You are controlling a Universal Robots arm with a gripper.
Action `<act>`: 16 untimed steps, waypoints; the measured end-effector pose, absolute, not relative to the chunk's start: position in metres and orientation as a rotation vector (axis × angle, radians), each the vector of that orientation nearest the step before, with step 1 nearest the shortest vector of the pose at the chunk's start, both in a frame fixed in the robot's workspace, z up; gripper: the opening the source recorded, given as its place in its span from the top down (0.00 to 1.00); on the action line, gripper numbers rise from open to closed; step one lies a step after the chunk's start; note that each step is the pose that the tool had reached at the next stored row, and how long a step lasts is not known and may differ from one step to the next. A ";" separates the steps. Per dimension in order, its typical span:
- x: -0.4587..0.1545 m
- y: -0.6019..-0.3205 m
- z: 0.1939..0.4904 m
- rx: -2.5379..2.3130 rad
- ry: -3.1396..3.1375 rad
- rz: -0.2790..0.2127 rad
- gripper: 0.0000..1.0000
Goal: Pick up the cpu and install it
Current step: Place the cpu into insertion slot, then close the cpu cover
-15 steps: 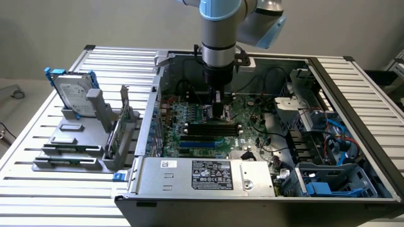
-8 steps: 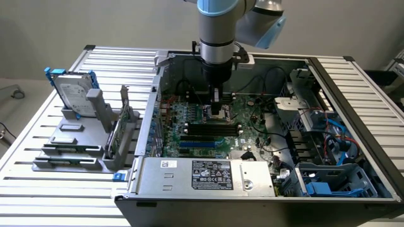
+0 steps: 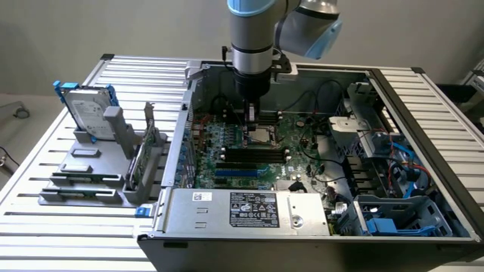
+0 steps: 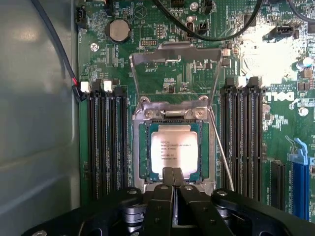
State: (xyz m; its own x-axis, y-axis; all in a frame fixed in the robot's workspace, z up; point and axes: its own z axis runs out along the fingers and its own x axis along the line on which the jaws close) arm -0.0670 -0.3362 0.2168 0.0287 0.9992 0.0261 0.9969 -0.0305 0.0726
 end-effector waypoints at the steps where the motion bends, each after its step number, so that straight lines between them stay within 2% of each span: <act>1: -0.068 -0.336 0.217 2.232 2.166 0.105 0.89; 9: -0.081 -0.339 0.218 2.253 2.185 0.074 0.89; 16: -0.083 -0.339 0.218 2.253 2.186 0.073 0.89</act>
State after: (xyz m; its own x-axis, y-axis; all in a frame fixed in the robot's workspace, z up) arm -0.0826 -0.3390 0.2184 0.0299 0.9990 0.0324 0.9990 -0.0310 0.0335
